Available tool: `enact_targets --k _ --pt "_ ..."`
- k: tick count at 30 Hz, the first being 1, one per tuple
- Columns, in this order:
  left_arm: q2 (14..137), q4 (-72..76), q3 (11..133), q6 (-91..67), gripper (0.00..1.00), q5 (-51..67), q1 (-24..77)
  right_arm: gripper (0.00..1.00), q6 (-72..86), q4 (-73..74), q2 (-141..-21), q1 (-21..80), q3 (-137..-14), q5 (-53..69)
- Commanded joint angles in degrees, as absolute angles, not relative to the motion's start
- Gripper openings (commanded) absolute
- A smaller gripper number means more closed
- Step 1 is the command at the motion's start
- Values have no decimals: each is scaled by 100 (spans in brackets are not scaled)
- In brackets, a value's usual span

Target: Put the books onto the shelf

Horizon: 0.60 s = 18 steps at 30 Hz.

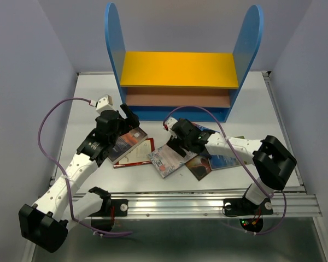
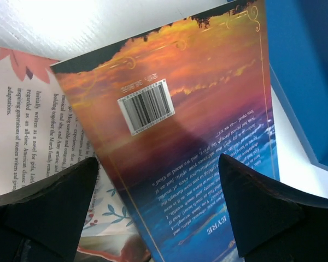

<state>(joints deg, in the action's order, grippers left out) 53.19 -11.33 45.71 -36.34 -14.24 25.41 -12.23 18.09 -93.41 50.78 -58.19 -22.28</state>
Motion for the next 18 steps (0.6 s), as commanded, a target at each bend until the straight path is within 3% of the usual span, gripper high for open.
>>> enact_targets --k 1,6,18 --pt "5326 -1195 4605 -3604 99 -1714 2540 96 -1204 1415 -9439 4817 -5634 -1671" --pt "5423 -1239 4763 -3604 99 -1758 2540 78 -1055 1354 -9632 4623 -5590 -1187" --pt "5888 -845 5010 -3113 99 -1197 2540 4 -914 1362 -9081 4623 -5607 -1098"
